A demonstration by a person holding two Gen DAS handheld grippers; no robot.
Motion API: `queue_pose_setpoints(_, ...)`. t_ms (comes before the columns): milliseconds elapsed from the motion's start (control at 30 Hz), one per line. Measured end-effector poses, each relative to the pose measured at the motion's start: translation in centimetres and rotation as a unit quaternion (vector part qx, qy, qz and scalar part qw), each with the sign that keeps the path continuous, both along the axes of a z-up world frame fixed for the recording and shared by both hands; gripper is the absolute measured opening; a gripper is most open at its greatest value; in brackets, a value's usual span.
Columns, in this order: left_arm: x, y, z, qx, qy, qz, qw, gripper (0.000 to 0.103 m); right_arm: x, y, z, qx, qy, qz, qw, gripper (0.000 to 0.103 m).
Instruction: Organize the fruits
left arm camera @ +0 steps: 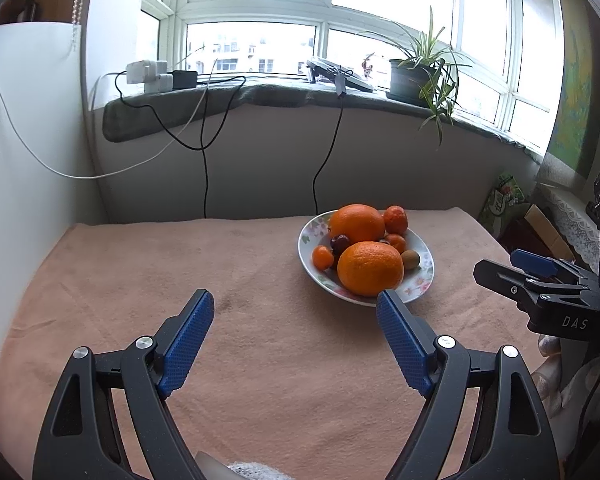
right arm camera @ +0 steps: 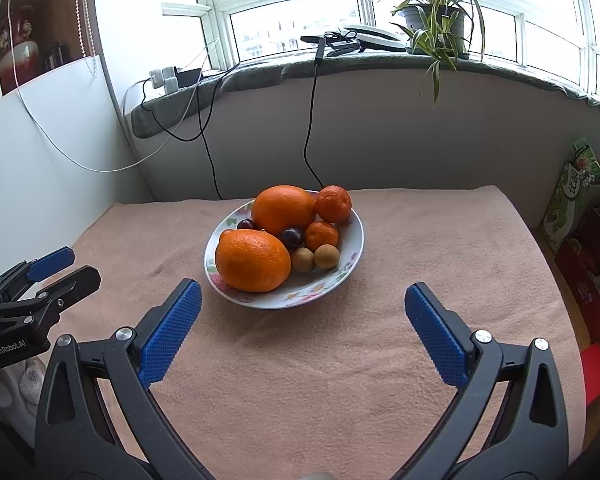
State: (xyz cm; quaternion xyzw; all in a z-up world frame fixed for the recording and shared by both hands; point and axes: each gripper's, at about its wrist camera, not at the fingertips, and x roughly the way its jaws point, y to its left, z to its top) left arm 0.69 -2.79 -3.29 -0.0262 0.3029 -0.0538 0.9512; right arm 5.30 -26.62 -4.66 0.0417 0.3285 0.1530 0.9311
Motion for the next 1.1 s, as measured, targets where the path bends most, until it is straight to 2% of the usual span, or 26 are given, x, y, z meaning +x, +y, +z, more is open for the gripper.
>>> queue_pose_setpoints(867, -0.01, -0.03, -0.2, 0.002, 0.001, 0.002, 1.0, 0.084, -0.15, 0.38, -0.47, 0.002, 0.007, 0.002, 1.0, 0.103)
queue_pose_setpoints(1100, -0.28, -0.27, -0.11, 0.005, -0.011, -0.004, 0.9999, 0.084, -0.08, 0.29, -0.49, 0.001, 0.007, 0.004, 1.0, 0.103)
